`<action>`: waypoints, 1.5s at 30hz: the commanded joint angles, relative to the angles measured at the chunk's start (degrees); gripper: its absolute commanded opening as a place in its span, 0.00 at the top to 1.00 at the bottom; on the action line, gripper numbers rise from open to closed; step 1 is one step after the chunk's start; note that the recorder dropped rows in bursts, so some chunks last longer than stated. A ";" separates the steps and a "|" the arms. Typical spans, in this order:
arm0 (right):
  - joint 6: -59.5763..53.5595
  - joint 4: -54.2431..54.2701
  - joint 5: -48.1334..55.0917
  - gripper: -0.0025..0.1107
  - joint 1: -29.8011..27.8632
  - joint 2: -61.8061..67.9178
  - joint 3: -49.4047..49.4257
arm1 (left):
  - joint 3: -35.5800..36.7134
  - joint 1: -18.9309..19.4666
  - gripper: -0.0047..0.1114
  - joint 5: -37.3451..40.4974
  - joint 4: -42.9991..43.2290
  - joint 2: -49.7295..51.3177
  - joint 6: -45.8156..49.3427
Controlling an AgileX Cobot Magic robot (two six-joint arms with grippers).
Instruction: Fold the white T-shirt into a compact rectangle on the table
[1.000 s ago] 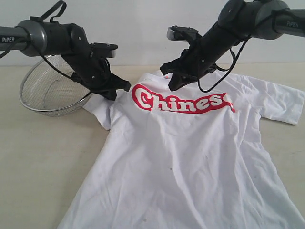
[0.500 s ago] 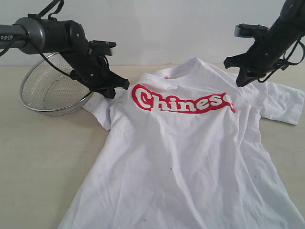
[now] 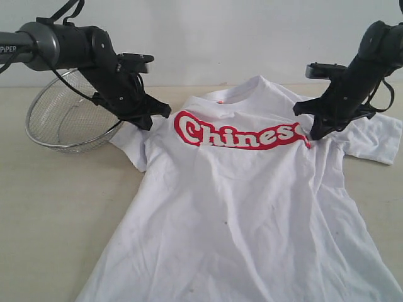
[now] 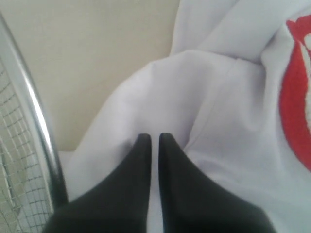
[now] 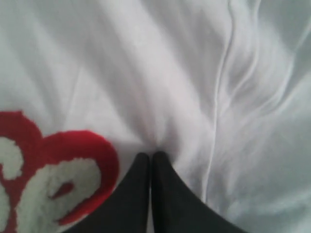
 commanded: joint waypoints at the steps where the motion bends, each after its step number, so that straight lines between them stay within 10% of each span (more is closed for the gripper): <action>1: 0.17 -2.28 -1.43 0.98 -2.38 0.46 -0.16 | -0.41 0.06 0.92 0.50 0.16 -0.81 0.12; 15: -1.32 -4.30 -2.85 0.98 -6.16 0.77 -3.35 | -0.41 0.06 0.92 0.90 0.05 -1.05 0.12; 27: -7.67 15.33 6.49 0.98 -6.16 -5.95 -5.74 | -0.41 0.06 0.92 2.71 0.05 -5.91 1.94; 45: -1.89 8.55 -4.83 0.98 1.36 -49.44 55.15 | 22.72 -4.44 0.92 8.87 -13.94 -27.03 10.27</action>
